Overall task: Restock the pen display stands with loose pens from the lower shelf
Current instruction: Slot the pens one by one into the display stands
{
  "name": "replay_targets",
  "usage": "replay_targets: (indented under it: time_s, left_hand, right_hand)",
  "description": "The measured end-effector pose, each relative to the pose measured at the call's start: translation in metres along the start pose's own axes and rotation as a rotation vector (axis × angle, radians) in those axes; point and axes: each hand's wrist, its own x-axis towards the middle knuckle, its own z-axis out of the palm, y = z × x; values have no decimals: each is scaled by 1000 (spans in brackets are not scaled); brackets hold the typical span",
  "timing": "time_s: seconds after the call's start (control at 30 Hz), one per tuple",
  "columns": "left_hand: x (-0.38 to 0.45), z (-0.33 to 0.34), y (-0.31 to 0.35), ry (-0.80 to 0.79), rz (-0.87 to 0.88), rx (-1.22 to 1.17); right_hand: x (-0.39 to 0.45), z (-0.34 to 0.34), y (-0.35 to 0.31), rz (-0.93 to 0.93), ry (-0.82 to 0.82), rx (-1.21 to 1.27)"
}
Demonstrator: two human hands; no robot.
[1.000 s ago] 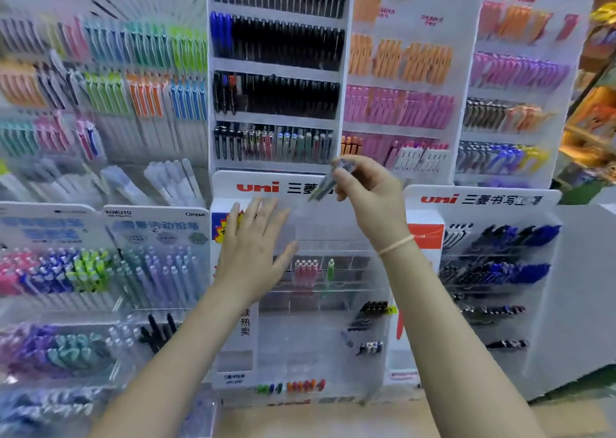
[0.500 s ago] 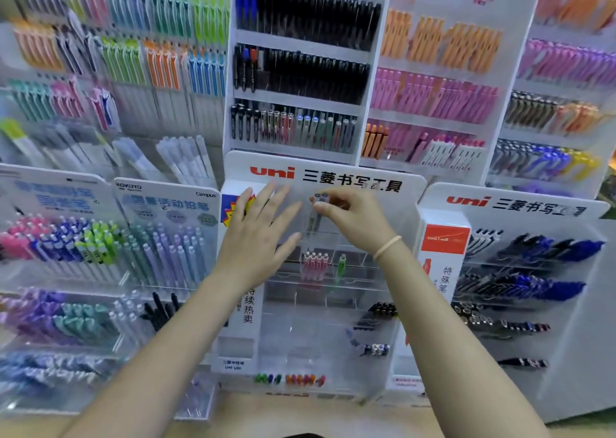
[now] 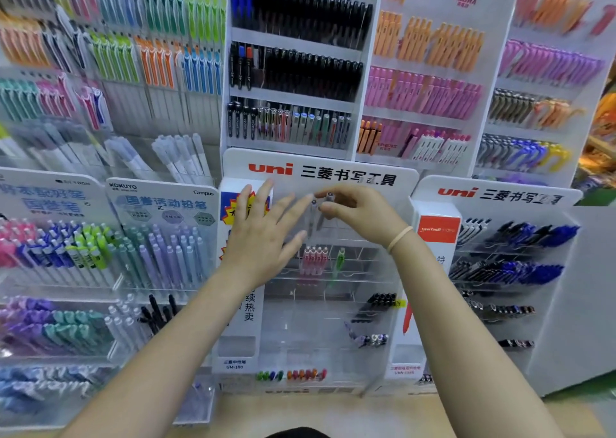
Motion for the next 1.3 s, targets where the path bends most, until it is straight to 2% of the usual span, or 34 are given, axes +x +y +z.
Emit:
replay_targets:
  time_s: [0.13, 0.4, 0.63, 0.87, 1.07, 1.3]
  left_hand:
    - [0, 0, 2, -15, 22, -21]
    - [-1, 1, -2, -35, 24, -61]
    - [-1, 2, -4, -19, 28, -103]
    - [-1, 4, -5, -24, 22, -114]
    - [-1, 5, -5, -31, 22, -110]
    - [-1, 4, -5, -17, 27, -112]
  right_hand:
    - [-3, -7, -3, -2, -58, -3]
    - [4, 5, -1, 43, 129, 47]
    - [3, 10, 8, 64, 92, -13]
    - [-1, 0, 4, 1, 239, 191]
    - [0, 12, 10, 7, 154, 83]
    - [1, 19, 9, -12, 213, 89]
